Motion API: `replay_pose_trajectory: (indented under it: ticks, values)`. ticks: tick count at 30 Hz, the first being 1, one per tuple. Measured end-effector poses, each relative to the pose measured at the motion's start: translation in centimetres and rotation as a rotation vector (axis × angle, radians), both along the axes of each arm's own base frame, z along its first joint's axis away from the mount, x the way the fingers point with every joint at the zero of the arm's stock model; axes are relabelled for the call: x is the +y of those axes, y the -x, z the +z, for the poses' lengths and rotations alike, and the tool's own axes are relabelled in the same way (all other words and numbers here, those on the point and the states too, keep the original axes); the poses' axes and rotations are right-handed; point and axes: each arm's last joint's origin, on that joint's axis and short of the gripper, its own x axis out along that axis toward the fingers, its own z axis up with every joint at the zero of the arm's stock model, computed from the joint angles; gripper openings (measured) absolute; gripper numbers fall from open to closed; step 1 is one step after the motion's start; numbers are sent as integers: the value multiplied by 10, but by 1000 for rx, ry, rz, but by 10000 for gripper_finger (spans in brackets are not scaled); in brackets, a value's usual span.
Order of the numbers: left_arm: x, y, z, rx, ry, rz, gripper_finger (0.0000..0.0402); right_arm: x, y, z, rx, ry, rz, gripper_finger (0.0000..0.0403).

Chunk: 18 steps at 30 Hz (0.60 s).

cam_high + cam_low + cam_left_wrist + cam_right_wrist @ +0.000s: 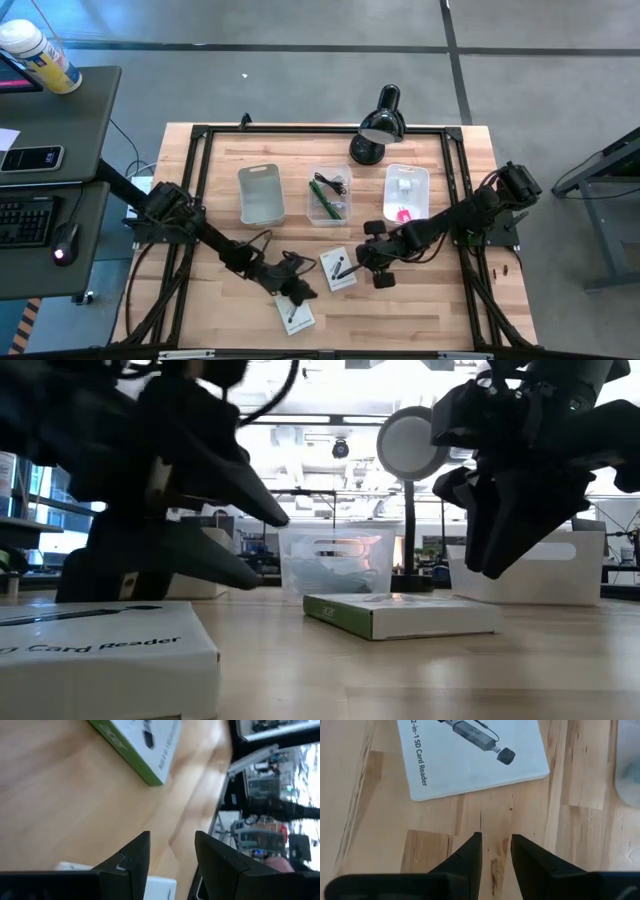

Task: Pick and place items into bin
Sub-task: Put the top white card reader box into the gray bin

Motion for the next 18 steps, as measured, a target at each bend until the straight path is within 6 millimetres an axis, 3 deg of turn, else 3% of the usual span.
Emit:
replay_pose_trajectory:
  ticks: [12, 18]
  values:
    - [19, -7, 0, 5, 89, 188, 143, 0, 0, 0, -1, 16, 34, 94]
    - [23, -8, 1, -23, 22, 215, 143, 1, 0, 0, 2, 4, 40, 94]
